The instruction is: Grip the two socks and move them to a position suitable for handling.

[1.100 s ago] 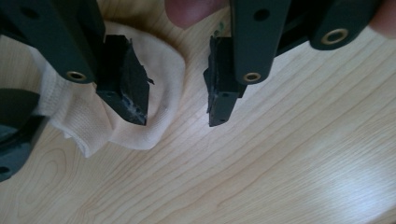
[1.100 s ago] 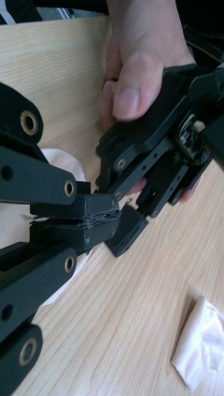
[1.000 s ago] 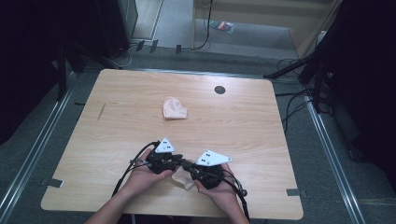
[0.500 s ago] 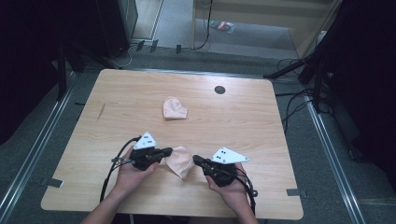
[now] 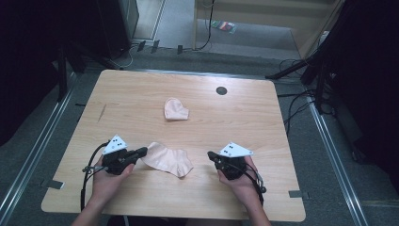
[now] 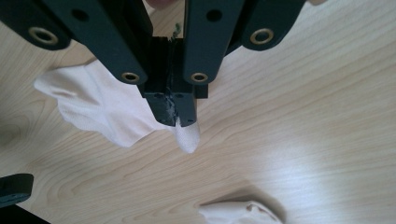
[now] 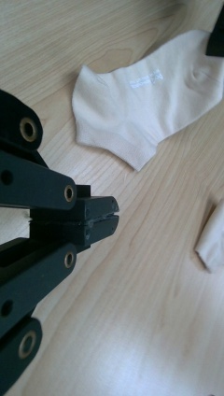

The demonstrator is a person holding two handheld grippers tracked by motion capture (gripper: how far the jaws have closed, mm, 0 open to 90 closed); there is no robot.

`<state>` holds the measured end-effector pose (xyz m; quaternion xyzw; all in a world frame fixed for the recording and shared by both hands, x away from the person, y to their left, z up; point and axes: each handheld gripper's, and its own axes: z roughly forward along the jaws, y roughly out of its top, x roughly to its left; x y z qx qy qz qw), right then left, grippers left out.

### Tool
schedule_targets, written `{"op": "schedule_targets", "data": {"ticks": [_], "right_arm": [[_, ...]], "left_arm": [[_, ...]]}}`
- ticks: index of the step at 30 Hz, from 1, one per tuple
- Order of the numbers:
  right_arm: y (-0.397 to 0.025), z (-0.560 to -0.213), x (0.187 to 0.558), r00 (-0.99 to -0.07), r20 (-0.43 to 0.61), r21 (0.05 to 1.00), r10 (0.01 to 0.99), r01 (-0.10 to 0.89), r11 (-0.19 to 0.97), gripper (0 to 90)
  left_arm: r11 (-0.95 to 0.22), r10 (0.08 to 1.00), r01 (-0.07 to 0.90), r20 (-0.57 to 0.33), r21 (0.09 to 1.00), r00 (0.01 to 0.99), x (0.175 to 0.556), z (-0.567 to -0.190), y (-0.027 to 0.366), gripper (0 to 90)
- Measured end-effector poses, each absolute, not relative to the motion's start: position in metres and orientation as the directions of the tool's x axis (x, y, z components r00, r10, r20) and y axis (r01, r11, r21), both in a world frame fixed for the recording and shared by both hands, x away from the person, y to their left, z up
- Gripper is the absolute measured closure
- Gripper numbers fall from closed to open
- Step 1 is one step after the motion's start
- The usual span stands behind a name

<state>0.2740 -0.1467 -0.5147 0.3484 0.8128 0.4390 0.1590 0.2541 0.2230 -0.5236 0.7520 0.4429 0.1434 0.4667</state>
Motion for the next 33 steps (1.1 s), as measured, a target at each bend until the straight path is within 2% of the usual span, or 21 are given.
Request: {"op": "schedule_targets", "data": {"ticks": [2, 5, 6, 7, 8, 9, 10, 11, 13, 17, 18, 23, 25, 27, 28, 29, 30, 33], "right_arm": [[-0.146, -0.518, 0.277, -0.695, 0.117, 0.811, 0.710, 0.479, 0.336, 90.0], [-0.140, -0.521, 0.276, -0.684, 0.159, 0.798, 0.712, 0.513, 0.315, 90.0], [-0.131, -0.526, 0.274, -0.674, 0.212, 0.788, 0.708, 0.546, 0.283, 82.2], [-0.131, -0.526, 0.274, -0.674, 0.212, 0.788, 0.708, 0.546, 0.283, 82.2], [-0.118, -0.530, 0.272, -0.668, 0.237, 0.777, 0.705, 0.566, 0.275, 76.6], [-0.118, -0.530, 0.272, -0.668, 0.237, 0.777, 0.705, 0.566, 0.275, 76.6], [-0.113, -0.532, 0.271, -0.665, 0.249, 0.772, 0.704, 0.575, 0.270, 72.5], [-0.108, -0.533, 0.270, -0.652, 0.257, 0.768, 0.713, 0.586, 0.259, 66.8], [-0.097, -0.536, 0.268, -0.619, 0.284, 0.755, 0.732, 0.615, 0.227, 62.6], [-0.089, -0.539, 0.265, -0.601, 0.234, 0.747, 0.764, 0.615, 0.255, 62.1], [-0.087, -0.541, 0.264, -0.596, 0.228, 0.745, 0.770, 0.617, 0.256, 63.4], [-0.082, -0.544, 0.260, -0.594, 0.214, 0.740, 0.775, 0.617, 0.268, 66.4], [-0.079, -0.545, 0.259, -0.599, 0.176, 0.738, 0.781, 0.605, 0.298, 69.3], [-0.076, -0.547, 0.258, -0.609, 0.146, 0.736, 0.780, 0.594, 0.325, 72.6], [-0.075, -0.548, 0.257, -0.614, 0.126, 0.742, 0.779, 0.579, 0.337, 75.2], [-0.074, -0.548, 0.256, -0.616, 0.096, 0.746, 0.782, 0.565, 0.354, 78.3], [-0.073, -0.548, 0.254, -0.626, 0.062, 0.748, 0.778, 0.545, 0.379, 85.4], [-0.075, -0.547, 0.254, -0.623, 0.061, 0.745, 0.780, 0.548, 0.380, 87.4]], "left_arm": [[-0.172, 0.805, 0.545, -0.202, 0.820, 0.558, 0.249, -0.530, 0.224, 90.0], [-0.185, 0.807, 0.550, -0.194, 0.814, 0.557, 0.247, -0.533, 0.222, 90.0], [-0.184, 0.809, 0.549, -0.192, 0.816, 0.556, 0.246, -0.534, 0.222, 90.0], [-0.184, 0.809, 0.549, -0.192, 0.816, 0.556, 0.246, -0.534, 0.222, 89.8], [-0.165, 0.799, 0.552, -0.218, 0.818, 0.561, 0.247, -0.534, 0.224, 89.0], [-0.165, 0.799, 0.552, -0.218, 0.818, 0.561, 0.247, -0.534, 0.224, 86.6], [-0.159, 0.804, 0.548, -0.215, 0.821, 0.554, 0.247, -0.534, 0.226, 86.6], [-0.142, 0.815, 0.544, -0.214, 0.827, 0.538, 0.247, -0.534, 0.228, 78.9], [-0.093, 0.832, 0.531, -0.227, 0.842, 0.506, 0.250, -0.532, 0.235, 65.2], [-0.080, 0.844, 0.549, -0.236, 0.832, 0.481, 0.257, -0.533, 0.237, 62.0], [-0.113, 0.845, 0.576, -0.226, 0.810, 0.484, 0.263, -0.538, 0.234, 61.9], [-0.171, 0.837, 0.589, -0.199, 0.790, 0.510, 0.265, -0.545, 0.223, 64.7], [-0.198, 0.845, 0.591, -0.170, 0.782, 0.507, 0.265, -0.546, 0.219, 70.1], [-0.208, 0.842, 0.603, -0.173, 0.771, 0.511, 0.265, -0.547, 0.217, 80.2], [-0.228, 0.846, 0.600, -0.149, 0.766, 0.512, 0.264, -0.547, 0.216, 80.2], [-0.257, 0.852, 0.597, -0.113, 0.760, 0.511, 0.263, -0.547, 0.214, 84.8], [-0.280, 0.850, 0.592, -0.092, 0.756, 0.518, 0.262, -0.548, 0.212, 89.5], [-0.319, 0.848, 0.578, -0.047, 0.751, 0.528, 0.258, -0.547, 0.208, 90.0]]}}
